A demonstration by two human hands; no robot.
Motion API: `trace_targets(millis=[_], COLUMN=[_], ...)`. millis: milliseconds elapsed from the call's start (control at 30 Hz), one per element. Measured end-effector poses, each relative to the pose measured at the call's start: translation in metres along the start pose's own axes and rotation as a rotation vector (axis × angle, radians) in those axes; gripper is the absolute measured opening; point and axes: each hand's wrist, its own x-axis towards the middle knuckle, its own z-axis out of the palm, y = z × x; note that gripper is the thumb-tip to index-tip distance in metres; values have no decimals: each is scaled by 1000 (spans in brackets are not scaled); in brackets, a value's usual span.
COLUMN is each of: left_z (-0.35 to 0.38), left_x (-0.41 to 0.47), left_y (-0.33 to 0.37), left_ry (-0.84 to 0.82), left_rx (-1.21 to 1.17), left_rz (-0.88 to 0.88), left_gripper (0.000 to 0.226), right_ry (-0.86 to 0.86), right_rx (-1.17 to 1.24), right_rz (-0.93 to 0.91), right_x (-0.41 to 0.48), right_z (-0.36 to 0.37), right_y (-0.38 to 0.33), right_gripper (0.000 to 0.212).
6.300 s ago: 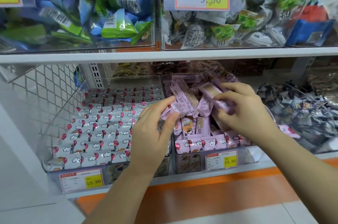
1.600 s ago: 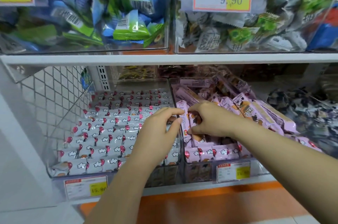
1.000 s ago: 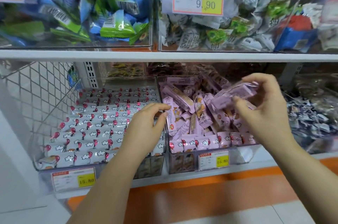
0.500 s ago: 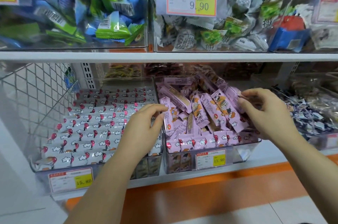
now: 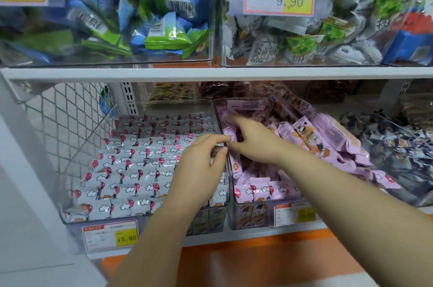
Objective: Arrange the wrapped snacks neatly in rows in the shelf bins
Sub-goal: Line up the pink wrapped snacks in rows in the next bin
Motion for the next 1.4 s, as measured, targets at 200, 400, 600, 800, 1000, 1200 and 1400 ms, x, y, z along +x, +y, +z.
trace_targets(millis=[200,400,600,800,1000,1200,1400], left_z=[1,-1,0,0,-1,0,0], left_x=[3,0,-3,-2,-2,-2,-2], left_y=[-1,3,3,2,2,1,2], left_ry=[-15,-12,-22,-27,-46,-37,-39], left_rx=[-21,-8,7,22,-3,-2,10], left_rz=[-10,2,-7,-7,-14,-12,-3], left_gripper=[26,25,26,27,27,26,26], right_ry=[6,246,644,647,420,353,283], right_rx=[66,180,-38,-248,-583,-603,-481], right_rz=[8,-4,98,199,334,376,206], right_x=[5,-18,-28,-32,-38,-39,-41], right_z=[10,-11,-46,-63,-60,-67,-63], right_y=[8,3,24,41,51,47,18], right_gripper=[79,49,27,21,30,43,44])
